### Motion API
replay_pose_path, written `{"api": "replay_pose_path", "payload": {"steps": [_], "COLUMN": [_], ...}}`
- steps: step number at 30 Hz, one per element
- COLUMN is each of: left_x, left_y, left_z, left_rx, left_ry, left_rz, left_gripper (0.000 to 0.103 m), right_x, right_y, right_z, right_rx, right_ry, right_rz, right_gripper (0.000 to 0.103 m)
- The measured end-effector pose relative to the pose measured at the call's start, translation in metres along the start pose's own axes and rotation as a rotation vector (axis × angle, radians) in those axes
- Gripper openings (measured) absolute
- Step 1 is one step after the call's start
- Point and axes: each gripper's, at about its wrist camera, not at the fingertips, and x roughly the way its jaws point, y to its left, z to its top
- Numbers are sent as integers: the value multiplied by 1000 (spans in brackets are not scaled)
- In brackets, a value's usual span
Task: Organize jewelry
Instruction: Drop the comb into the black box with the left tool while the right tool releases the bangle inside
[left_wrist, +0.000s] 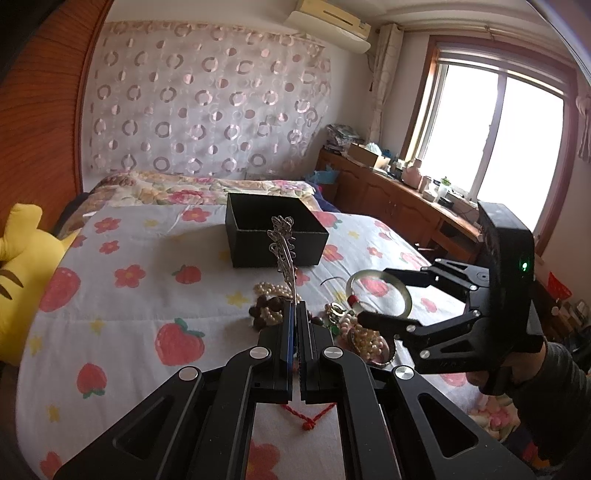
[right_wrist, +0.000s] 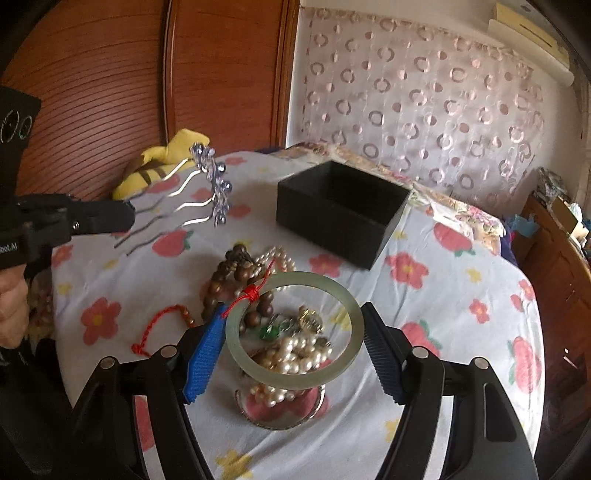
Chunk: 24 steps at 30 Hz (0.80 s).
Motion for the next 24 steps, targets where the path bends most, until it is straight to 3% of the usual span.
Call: {"api": "replay_pose_path", "payload": {"steps": [12,24], "left_x": [17,71], "left_y": [1,6], "left_z": [32,82], "left_rx": [13,58], "left_ry": [-2,8], "left_rz": [-7,29], "left_gripper": [1,1], "right_x": [-9,9], "right_y": [-24,-59], "right_z": [24,46], "right_rx": [20,69], "right_ry": [-49,-65], "right_rz": [-34,-88], "right_gripper": [74,74]}}
